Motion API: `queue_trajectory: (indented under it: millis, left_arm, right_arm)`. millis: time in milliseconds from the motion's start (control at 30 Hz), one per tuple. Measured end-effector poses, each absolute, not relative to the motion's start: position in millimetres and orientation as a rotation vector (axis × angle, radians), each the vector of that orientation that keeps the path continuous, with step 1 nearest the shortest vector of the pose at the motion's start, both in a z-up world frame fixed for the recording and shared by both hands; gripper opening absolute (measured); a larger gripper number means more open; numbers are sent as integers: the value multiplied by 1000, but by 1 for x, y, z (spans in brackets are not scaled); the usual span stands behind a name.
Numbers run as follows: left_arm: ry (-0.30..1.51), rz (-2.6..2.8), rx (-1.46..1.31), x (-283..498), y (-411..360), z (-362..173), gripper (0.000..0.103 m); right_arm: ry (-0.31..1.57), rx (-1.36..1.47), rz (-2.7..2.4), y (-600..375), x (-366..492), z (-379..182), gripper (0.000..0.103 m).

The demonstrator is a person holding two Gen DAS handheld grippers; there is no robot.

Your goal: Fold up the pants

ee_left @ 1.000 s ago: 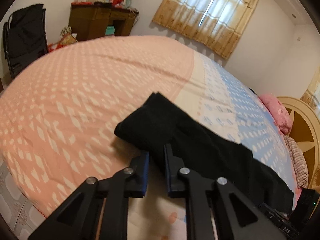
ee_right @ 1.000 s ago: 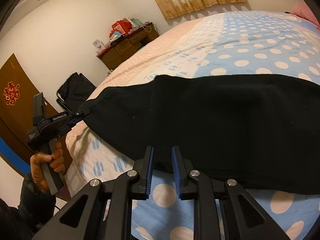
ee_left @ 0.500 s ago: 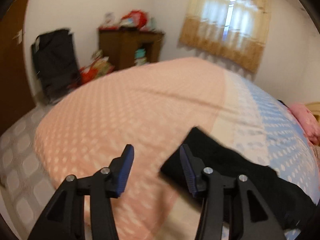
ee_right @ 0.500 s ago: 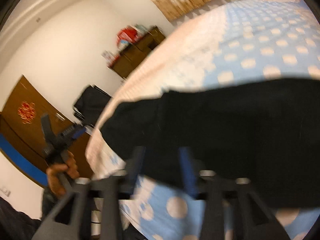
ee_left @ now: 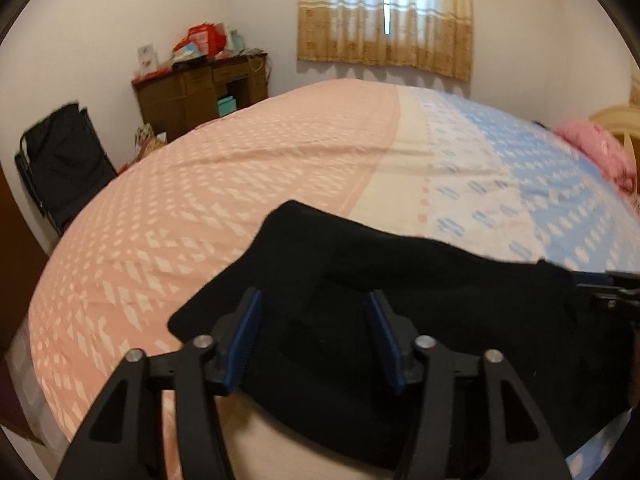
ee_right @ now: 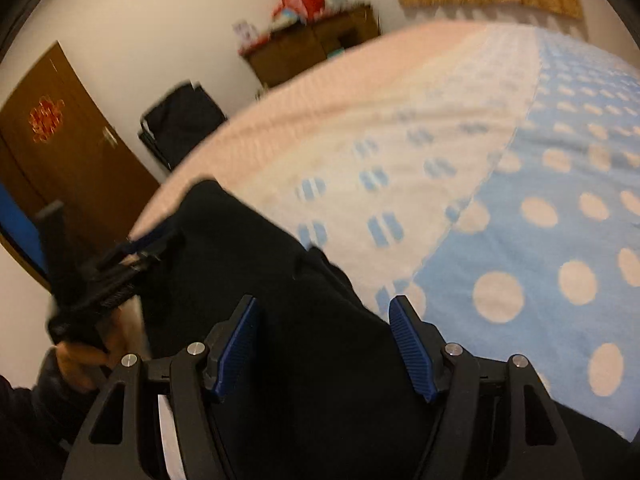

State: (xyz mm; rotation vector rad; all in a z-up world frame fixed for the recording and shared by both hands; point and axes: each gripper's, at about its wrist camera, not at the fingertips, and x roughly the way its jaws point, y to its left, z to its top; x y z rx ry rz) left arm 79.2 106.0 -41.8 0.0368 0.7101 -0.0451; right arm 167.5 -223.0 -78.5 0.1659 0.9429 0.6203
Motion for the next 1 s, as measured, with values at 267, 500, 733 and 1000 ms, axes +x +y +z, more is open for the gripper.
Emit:
queue_trajectory:
  millis: [267,500,733,1000]
  left_arm:
    - [711,-27,162,82,86,-50,87]
    - [708,-39,140,82,88,-49,87]
    - [707,-44,136,81,87,-50,88]
    - [709,-48,140,82,85,-50,90]
  right_arm:
    - [925,165,695,-215,123,-69,69]
    - [956,179,713,-203,143,-77,69]
    - [1019,370,797,-205,172,-83,70]
    - [978,206,698,-212,163,-80,69]
